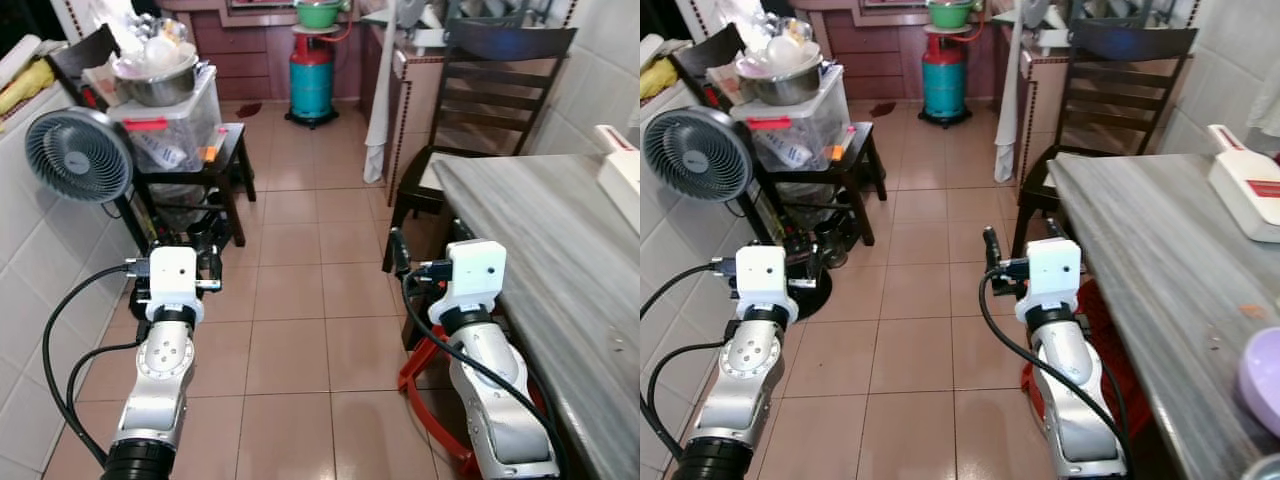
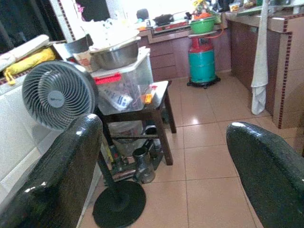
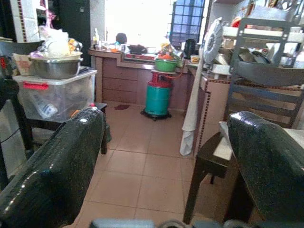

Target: Setting the table

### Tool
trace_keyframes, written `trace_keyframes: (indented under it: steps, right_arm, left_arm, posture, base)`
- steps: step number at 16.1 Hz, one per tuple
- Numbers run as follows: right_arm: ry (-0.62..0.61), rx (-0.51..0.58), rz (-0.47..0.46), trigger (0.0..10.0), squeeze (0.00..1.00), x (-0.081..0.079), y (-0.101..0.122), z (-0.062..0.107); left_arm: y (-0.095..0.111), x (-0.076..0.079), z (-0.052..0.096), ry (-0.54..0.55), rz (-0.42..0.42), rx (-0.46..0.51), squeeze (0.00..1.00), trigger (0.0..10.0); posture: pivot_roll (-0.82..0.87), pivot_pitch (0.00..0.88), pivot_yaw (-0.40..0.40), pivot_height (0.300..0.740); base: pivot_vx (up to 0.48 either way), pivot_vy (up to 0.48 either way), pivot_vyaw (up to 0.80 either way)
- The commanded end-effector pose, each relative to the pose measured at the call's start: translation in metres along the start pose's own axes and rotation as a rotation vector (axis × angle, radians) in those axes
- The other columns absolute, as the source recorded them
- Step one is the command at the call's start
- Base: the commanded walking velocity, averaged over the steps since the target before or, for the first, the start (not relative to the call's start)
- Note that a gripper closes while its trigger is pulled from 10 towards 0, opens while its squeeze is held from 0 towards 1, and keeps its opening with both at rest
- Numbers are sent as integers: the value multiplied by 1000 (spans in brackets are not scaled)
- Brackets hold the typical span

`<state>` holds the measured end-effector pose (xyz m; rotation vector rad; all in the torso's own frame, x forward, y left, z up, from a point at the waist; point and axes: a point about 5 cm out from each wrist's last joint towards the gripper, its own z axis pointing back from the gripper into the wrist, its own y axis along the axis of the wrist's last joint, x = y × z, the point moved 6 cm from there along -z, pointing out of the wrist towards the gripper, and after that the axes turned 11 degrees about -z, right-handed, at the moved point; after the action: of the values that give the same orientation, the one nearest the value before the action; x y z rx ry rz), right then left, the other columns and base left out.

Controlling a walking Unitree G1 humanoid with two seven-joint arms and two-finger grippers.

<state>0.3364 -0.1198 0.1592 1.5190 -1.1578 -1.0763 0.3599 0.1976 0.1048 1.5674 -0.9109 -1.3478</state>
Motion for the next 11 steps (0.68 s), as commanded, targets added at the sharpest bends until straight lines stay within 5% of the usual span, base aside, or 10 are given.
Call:
trace_keyframes:
  steps: [1,11]
  right_arm:
    - [-1,-3,-6,10000,0,-1,0,-2]
    - [-5,-7,-8,10000,0,0,-2,-2]
  left_arm:
    - [-1,0,-2,-1,-3,-9,0,10000]
    - [-2,1,-3,-1,-8,-14,0,10000]
  posture:
    - [-45,0,15,740]
    - [-45,0,15,740]
  base:
    - [0,0,0]
    - [0,314,0]
